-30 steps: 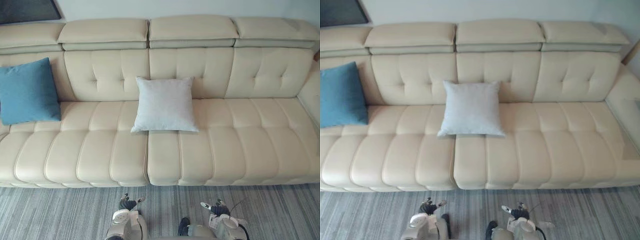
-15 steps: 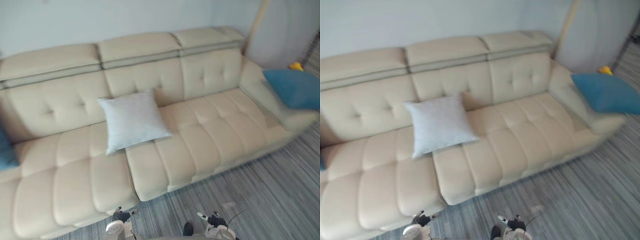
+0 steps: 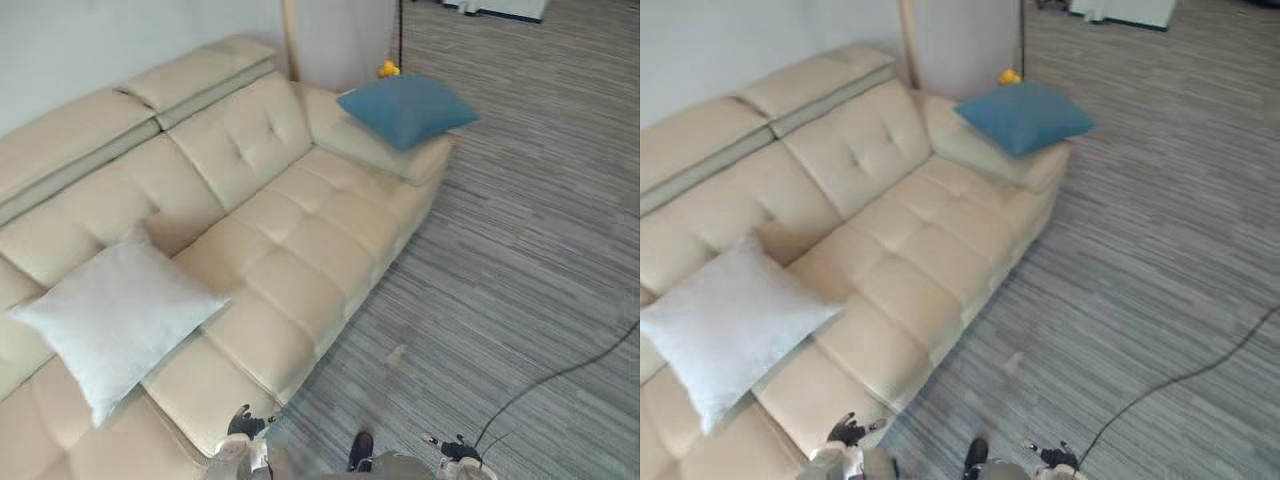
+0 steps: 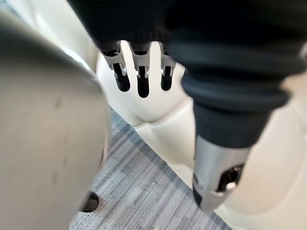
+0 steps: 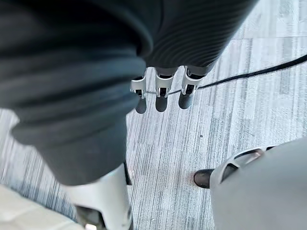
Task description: Pick up cushions and gather them together orderly.
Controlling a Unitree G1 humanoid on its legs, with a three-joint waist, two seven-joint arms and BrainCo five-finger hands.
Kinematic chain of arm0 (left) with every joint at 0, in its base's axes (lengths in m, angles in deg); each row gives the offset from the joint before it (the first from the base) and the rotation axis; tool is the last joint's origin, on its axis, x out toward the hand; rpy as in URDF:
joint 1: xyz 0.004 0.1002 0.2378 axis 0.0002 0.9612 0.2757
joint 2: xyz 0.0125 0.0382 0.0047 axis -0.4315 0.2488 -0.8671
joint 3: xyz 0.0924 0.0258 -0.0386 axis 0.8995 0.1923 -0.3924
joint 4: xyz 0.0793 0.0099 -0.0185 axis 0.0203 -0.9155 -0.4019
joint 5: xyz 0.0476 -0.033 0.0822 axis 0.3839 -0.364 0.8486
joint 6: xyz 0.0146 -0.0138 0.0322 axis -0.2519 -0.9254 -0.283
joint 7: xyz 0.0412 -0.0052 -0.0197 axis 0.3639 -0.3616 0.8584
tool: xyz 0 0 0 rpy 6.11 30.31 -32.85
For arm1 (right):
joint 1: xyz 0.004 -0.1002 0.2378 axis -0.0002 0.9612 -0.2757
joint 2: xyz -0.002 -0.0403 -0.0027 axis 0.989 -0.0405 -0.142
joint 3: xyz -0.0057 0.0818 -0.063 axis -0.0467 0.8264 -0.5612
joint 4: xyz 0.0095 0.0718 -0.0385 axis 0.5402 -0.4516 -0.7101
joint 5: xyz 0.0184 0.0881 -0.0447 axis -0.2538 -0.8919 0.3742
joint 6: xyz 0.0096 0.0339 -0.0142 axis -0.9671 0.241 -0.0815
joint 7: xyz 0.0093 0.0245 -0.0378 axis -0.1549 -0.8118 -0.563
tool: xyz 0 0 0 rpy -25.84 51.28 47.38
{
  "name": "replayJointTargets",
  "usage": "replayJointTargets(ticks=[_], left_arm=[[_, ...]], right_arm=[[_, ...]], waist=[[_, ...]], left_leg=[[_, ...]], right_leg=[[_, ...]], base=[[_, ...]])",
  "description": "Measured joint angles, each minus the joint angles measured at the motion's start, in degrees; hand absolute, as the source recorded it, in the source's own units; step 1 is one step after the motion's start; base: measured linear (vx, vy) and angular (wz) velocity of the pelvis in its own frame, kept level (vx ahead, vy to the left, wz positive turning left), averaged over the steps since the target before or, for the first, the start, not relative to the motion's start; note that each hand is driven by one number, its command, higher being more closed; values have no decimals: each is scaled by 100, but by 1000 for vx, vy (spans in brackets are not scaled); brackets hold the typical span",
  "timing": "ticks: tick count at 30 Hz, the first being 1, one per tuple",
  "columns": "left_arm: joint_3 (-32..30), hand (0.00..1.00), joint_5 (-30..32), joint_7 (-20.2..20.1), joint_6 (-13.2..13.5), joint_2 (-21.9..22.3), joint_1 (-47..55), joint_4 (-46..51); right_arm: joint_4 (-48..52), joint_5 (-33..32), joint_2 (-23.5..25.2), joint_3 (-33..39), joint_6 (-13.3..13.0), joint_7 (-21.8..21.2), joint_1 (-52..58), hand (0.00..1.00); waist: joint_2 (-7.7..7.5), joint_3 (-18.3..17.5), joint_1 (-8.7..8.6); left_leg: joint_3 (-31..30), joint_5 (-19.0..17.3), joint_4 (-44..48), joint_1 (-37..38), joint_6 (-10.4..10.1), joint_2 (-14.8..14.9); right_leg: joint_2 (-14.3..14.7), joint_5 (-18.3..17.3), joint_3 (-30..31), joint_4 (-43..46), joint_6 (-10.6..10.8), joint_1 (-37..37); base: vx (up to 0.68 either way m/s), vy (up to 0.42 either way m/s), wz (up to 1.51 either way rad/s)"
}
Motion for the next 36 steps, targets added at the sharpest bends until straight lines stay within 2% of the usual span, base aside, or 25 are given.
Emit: replayJointTargets(ticks=[2, 3, 5, 6, 7, 9, 10, 11, 12, 14, 16, 18, 19, 20, 22, 23, 24, 25, 27, 28, 30, 32, 34, 35, 36], left_arm=[[-11, 0, -2, 8, 2, 41, 61, 144], [-25, 0, -1, 13, 0, 47, 88, 153], [-63, 0, -17, 17, -21, 64, 153, 149], [-57, 0, -24, 16, -30, 49, 164, 152], [-53, 0, -22, 11, -29, -6, 213, 140], [-29, 0, -23, 13, -36, -100, 150, 55], [43, 0, -24, 14, -38, -132, 145, 53], [134, 0, -24, 17, -39, -134, 120, 55], [203, 0, -24, 19, -40, -126, 117, 51], [229, 0, -38, 31, -33, -103, 104, 50], [240, 0, -48, 63, -30, -143, 85, 30], [301, 0, -48, 121, -34, -211, 16, -100], [391, 0, -44, 117, -35, -304, -2, -179], [424, 0, -43, 112, -39, -262, -21, -295], [398, 0, -43, 118, -39, -117, -4, -392], [373, 0, -43, 123, -39, -33, -10, -385], [309, 0, -42, 115, -31, 48, -34, -343], [276, 0, -42, 116, -32, 96, -41, -329], [286, 0, -40, 104, -17, 106, -43, -97], [285, 0, -41, 106, -15, 93, -44, -38], [287, 0, -46, 108, -7, 82, -42, 39], [301, 0, -45, 110, 16, 101, -46, 88], [412, 0, -42, 110, 40, 77, -27, 87], [436, 0, -44, 108, 42, 75, -21, 89], [420, 0, -42, 111, 42, 28, -34, 89]], right_arm=[[108, -4, 10, 30, 0, 11, -5, 0], [181, -4, 21, 65, -1, 12, 39, 0], [254, -1, 65, 81, 0, 26, 49, 0], [406, 8, 144, 55, 4, 30, 109, 0], [473, 18, 199, 35, -17, 28, 230, 0], [487, 29, 275, -53, -22, 21, 324, 0], [542, 30, 269, -57, -30, 18, 339, 0], [549, 31, 256, -45, -23, 18, 347, 0], [547, 60, 240, -30, -24, 17, 343, 0], [518, 63, 239, -12, -30, 2, 303, 0], [317, 62, 214, 56, -45, -14, 57, 0], [181, 62, 192, 71, -37, -16, -82, 0], [150, 63, 193, 71, -28, -15, -91, 0], [57, 66, 75, 123, -18, -20, -110, 0], [-63, 69, -71, 296, 19, -13, -245, 0], [-57, 69, -94, 395, 16, -9, -216, 0], [-43, 66, -85, 364, 23, -7, -128, 0], [-27, 63, -41, 296, 22, 6, -111, 0], [-23, 56, -15, 130, 24, 39, -66, 0], [-34, 55, -9, 140, 23, 43, -125, 0], [-38, 49, -9, 161, 24, 60, -264, 0], [-15, 45, -5, 169, 21, 90, -300, 0], [-26, 45, -18, 205, 22, 102, -262, 0], [-37, 45, -44, 223, 23, 109, -246, 0], [-41, 46, 16, 226, 30, 122, -250, 0]], waist=[[25, -15, 103], [46, -28, 181], [117, -125, 249], [11, -183, 312], [-71, -210, 345], [-284, -226, 264], [-324, -214, 205], [-289, -187, 191], [-283, -186, 175], [-266, -194, 125], [-216, -198, -30], [-198, -173, -120], [-266, -174, -129], [-109, -130, -91], [138, -69, -85], [225, -78, -93], [221, -59, -113], [181, -28, -111], [132, 55, -40], [122, 57, -27], [123, 63, 20], [137, 55, 67], [166, 33, 165], [191, 21, 229], [105, 11, 257]], left_leg=[[-292, 143, -1528, -8, -59, -329], [-510, 289, -2064, -3, 46, -388], [-692, 535, -2183, 41, 208, -376], [-455, 588, -2192, 212, 177, -327], [-230, 552, -2233, 361, 139, -324], [146, 295, -2309, 822, 143, -421], [253, 230, -2309, 1004, 154, -451], [364, 107, -2334, 1286, 160, -476], [471, 17, -2490, 1663, 156, -477], [577, 15, -2919, 2129, 145, -429], [625, 56, -3297, 2368, 24, -259], [657, 76, -3593, 2533, -25, -136], [619, 65, -3620, 2611, -45, -181], [496, 42, -3543, 2737, -82, -19], [128, 121, -2831, 2614, -205, 155], [-116, 264, -2052, 2336, -348, 258], [-414, 779, -758, 1843, -391, 313], [-487, 1023, -149, 1577, -424, 369], [-494, 680, 1340, 798, -321, 380], [-355, 497, 1488, 470, -268, 315], [211, 264, 884, -80, -49, 232], [589, 340, -968, -155, -9, -36], [522, 925, -2873, -55, -22, -360], [442, 1316, -3130, -71, 74, -411], [330, 1730, -2956, -42, 408, -517]], right_leg=[[97, 49, 331, -188, 88, 69], [163, 74, 502, -200, 126, 72], [286, 5, 802, -125, 221, 79], [247, -241, 1007, 218, 358, 11], [160, -412, 1067, 570, 557, -64], [-252, -778, 895, 2762, 1155, -831], [-450, -720, 741, 3538, 1253, -1127], [-705, -763, 499, 4192, 1171, -1344], [-957, -867, 250, 4391, 1023, -1374], [-1181, -983, -120, 3929, 933, -1373], [-1161, -822, -442, 2755, 882, -1451], [-995, -166, -263, 1497, 852, -1623], [-923, 663, -12, 828, 851, -1587], [-719, 859, 17, 893, 445, -1480], [-554, 403, 59, 1172, 369, -1418], [-481, 212, 42, 1200, 329, -1256], [-469, 8, -8, 1142, 287, -908], [-457, -35, -21, 1034, 266, -697], [-377, -213, -9, 637, 159, 9], [-373, -221, 9, 480, 173, 258], [-388, -257, 121, 134, 228, 653], [-416, -281, 174, -192, 372, 972], [-384, -402, 218, -426, 557, 1283], [-328, -512, 288, -454, 637, 1390], [-405, -669, 360, -453, 774, 1558]], base=[[161, 38, -111], [185, 85, -131], [303, 148, -141], [309, 141, -136], [348, 122, -122], [326, 124, -76], [301, 120, -46], [327, 89, -39], [333, 71, -38], [397, -11, -25], [471, -125, -12], [423, -214, -13], [432, -228, -34], [520, -267, -42], [521, -267, -41], [545, -273, -7], [455, -203, 15], [470, -162, 21], [417, -106, -2], [357, -72, -20], [344, -29, -27], [377, 41, -20], [467, 128, -19], [496, 180, -35], [529, 167, -17]])
